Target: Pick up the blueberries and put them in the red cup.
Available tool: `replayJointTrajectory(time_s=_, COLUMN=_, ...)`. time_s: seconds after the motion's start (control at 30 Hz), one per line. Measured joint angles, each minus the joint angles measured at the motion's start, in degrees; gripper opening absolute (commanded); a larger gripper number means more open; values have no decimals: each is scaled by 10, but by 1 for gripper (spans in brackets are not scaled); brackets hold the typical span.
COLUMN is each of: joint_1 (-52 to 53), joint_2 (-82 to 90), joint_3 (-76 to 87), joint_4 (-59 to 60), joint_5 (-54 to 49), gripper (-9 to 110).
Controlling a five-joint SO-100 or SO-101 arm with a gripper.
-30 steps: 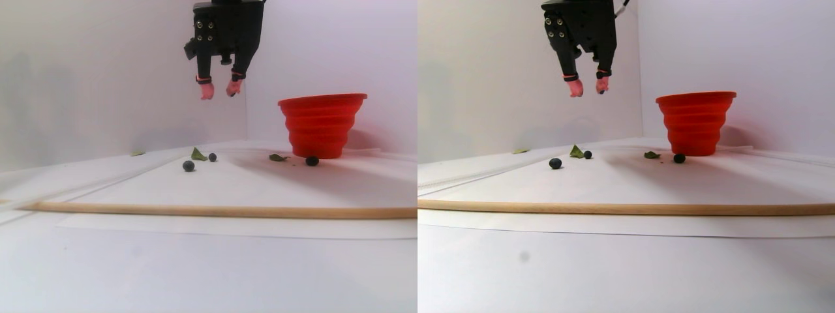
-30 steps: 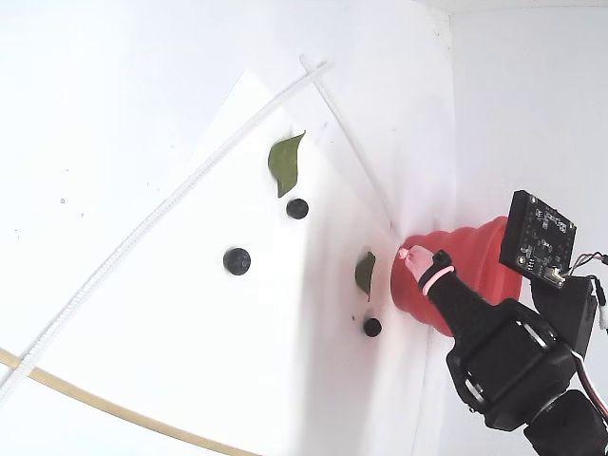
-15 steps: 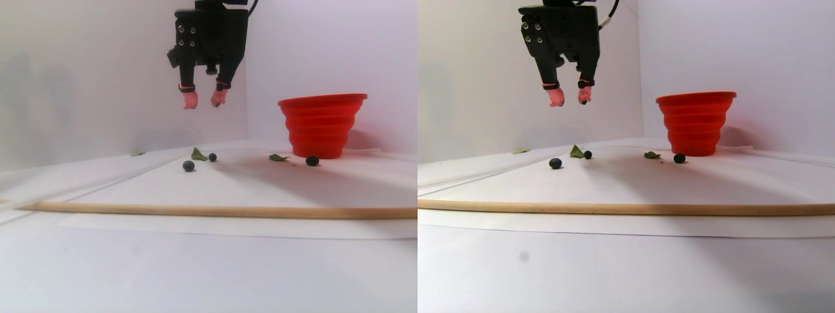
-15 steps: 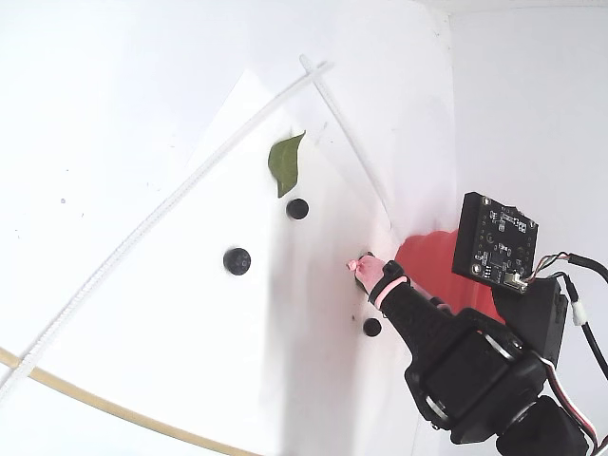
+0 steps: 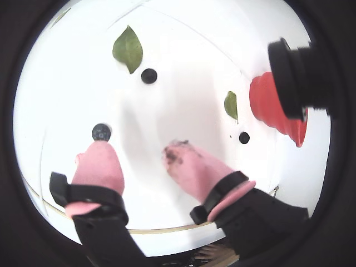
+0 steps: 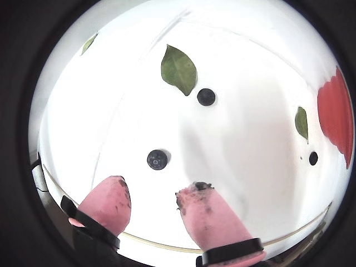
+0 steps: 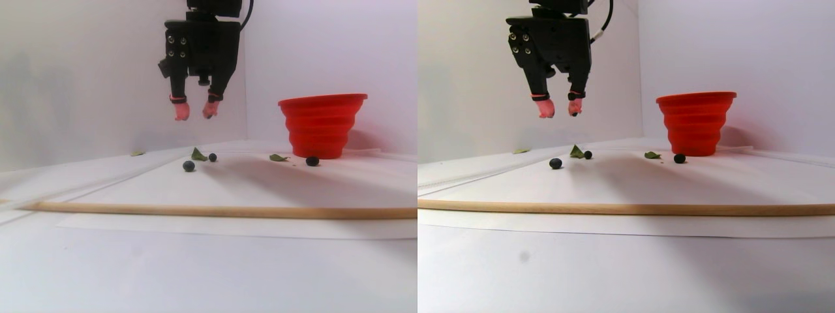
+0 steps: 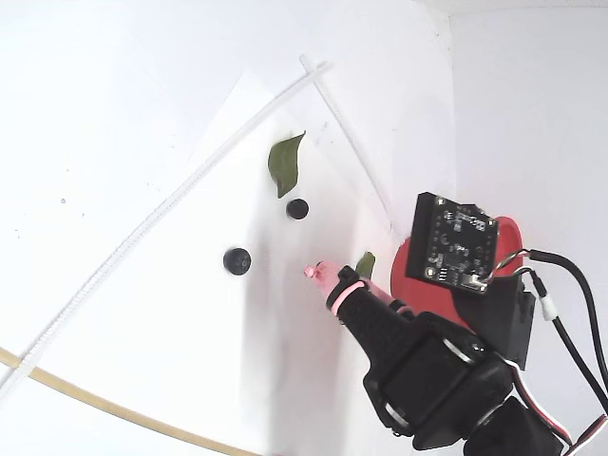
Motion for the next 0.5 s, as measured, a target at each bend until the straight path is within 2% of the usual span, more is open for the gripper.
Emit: replayJointTrajectory(time_s=0.5, joint_1=-18, joint_2=-69, joint_3=5, joint_4=-57, joint_5=0, gripper=17)
